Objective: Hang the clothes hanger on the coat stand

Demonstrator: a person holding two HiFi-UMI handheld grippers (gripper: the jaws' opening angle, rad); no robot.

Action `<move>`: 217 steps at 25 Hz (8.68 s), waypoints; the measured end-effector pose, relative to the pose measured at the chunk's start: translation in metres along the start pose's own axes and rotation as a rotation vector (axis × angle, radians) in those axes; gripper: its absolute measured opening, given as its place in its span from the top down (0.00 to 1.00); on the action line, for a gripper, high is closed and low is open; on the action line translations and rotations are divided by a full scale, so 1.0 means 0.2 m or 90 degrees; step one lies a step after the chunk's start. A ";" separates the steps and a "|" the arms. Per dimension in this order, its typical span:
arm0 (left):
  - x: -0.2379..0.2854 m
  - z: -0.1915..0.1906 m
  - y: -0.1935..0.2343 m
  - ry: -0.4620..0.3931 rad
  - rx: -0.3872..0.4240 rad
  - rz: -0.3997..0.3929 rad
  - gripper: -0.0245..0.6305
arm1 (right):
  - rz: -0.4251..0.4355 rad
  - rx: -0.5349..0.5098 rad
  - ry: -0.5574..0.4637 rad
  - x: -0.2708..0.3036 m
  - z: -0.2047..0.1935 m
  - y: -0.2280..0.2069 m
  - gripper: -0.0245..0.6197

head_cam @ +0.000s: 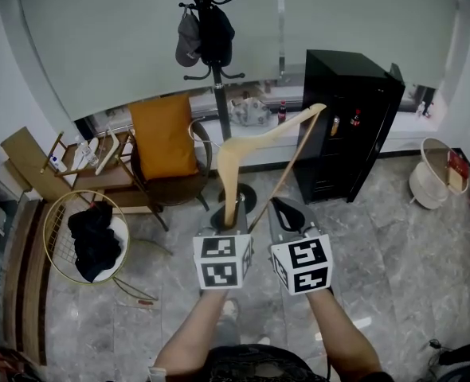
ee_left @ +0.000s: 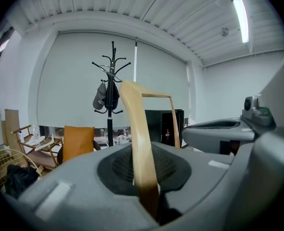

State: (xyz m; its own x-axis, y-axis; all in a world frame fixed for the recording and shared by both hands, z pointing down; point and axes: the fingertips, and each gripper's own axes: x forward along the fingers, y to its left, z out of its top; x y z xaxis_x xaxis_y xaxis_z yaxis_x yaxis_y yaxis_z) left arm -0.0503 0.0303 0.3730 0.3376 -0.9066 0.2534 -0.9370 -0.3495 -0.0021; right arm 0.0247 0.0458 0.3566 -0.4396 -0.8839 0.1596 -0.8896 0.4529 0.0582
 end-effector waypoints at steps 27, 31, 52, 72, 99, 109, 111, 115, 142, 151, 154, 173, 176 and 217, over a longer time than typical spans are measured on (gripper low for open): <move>0.62 0.14 0.73 -0.006 -0.014 -0.054 0.90 | -0.071 0.000 0.034 0.94 0.14 0.01 0.96; 0.68 0.15 0.81 -0.006 -0.013 -0.069 0.90 | -0.085 0.002 0.033 1.04 0.16 0.02 0.96; 1.00 0.15 0.85 0.008 0.007 -0.071 0.90 | -0.088 0.007 0.026 1.30 0.16 -0.19 0.96; 1.55 0.22 0.61 0.037 0.020 -0.013 0.90 | -0.024 0.026 0.011 1.56 0.14 -0.78 0.96; 1.89 0.21 0.48 0.076 0.045 0.070 0.90 | 0.078 0.031 -0.015 1.79 0.10 -1.10 0.96; 2.01 0.19 0.55 0.069 0.049 0.067 0.90 | 0.078 0.017 -0.020 1.95 0.12 -1.12 0.96; 2.04 0.19 0.57 0.068 0.047 0.068 0.90 | 0.082 0.013 -0.020 1.99 0.13 -1.11 0.96; 2.07 0.20 0.59 0.067 0.046 0.064 0.90 | 0.084 0.008 -0.019 2.04 0.15 -1.12 0.96; 2.27 0.14 0.74 0.086 0.067 0.056 0.90 | 0.082 0.011 0.001 2.23 0.13 -1.15 0.96; 2.34 0.07 0.78 0.112 0.102 0.046 0.90 | 0.081 0.022 0.003 2.29 0.11 -1.16 0.96; 2.35 0.06 0.81 0.122 0.110 0.044 0.90 | 0.081 0.026 0.006 2.32 0.11 -1.15 0.96; 2.45 -0.03 0.99 0.153 0.195 0.041 0.90 | 0.081 0.028 0.018 2.45 0.13 -1.15 0.96; 2.46 -0.05 1.01 0.160 0.206 0.042 0.90 | 0.082 0.033 0.022 2.46 0.12 -1.15 0.96; 2.50 -0.21 1.12 0.221 0.263 0.043 0.90 | 0.101 0.053 0.043 2.52 0.06 -1.06 0.96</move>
State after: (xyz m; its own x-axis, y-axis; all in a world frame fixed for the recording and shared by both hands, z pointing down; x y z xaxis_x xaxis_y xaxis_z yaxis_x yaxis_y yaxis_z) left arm -0.0951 -0.4916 0.5389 0.1621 -0.8235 0.5436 -0.8183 -0.4200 -0.3923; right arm -0.0095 -0.4978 0.4123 -0.5689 -0.7906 0.2267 -0.8178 0.5729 -0.0544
